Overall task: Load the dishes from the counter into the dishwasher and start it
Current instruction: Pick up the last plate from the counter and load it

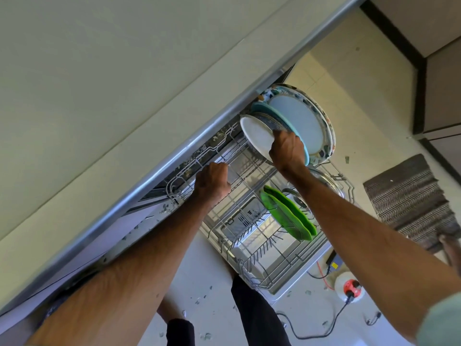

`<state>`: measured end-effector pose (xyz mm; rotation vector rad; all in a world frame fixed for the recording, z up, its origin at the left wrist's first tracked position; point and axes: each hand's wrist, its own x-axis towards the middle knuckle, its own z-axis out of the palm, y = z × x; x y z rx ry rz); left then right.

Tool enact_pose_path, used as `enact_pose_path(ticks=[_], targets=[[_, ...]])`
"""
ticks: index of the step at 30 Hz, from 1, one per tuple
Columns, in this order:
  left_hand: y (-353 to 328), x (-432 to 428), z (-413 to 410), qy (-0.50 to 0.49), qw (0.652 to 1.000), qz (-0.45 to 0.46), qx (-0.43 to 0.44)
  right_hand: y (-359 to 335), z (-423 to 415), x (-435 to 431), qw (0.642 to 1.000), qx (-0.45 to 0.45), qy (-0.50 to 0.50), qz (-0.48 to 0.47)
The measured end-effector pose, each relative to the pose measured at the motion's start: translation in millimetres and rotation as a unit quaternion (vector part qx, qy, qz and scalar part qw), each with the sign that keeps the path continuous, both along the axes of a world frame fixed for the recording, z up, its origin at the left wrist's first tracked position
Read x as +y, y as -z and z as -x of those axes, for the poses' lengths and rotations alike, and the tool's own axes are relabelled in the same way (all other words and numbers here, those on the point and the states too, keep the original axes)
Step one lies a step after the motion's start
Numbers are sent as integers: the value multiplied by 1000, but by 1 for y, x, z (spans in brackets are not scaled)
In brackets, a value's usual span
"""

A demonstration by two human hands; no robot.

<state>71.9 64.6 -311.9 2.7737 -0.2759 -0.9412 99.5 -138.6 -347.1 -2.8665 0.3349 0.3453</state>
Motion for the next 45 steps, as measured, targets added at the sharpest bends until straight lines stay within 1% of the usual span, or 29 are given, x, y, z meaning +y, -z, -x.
enact_pose_path(ticks=[6,11,16,19,23,25,27,30,34,38,42,45], targets=[[-3,-5,3,-1,1000,3,4,9,-11,5,998,53,-11,-8],[-3,-8,6,-3,1000,8,5,16,-12,-2,998,60,-13,-21],[-8,-12,8,-1,1000,7,0,16,5,-20,999,50,-17,-9],[-12,-15,8,-1,1000,0,-3,17,14,-28,997,19,17,-67],[-20,-16,13,-3,1000,5,-10,8,40,-21,983,-92,57,-151],[-27,-15,19,-9,1000,10,-13,-6,64,-7,971,-110,61,-204],[-37,-11,29,-23,1000,12,-6,-19,88,9,960,-109,78,-244],[-55,3,53,-51,998,26,-2,-39,118,38,947,-99,100,-288],[-84,37,102,-121,992,38,-2,-81,153,93,935,-100,73,-332],[-135,82,164,-207,977,57,4,-133,185,147,923,-39,62,-377],[-206,142,228,-317,943,104,-23,-197,221,194,906,-23,15,-422],[-260,193,280,-380,916,95,-90,-245,244,235,892,-3,-42,-451]])
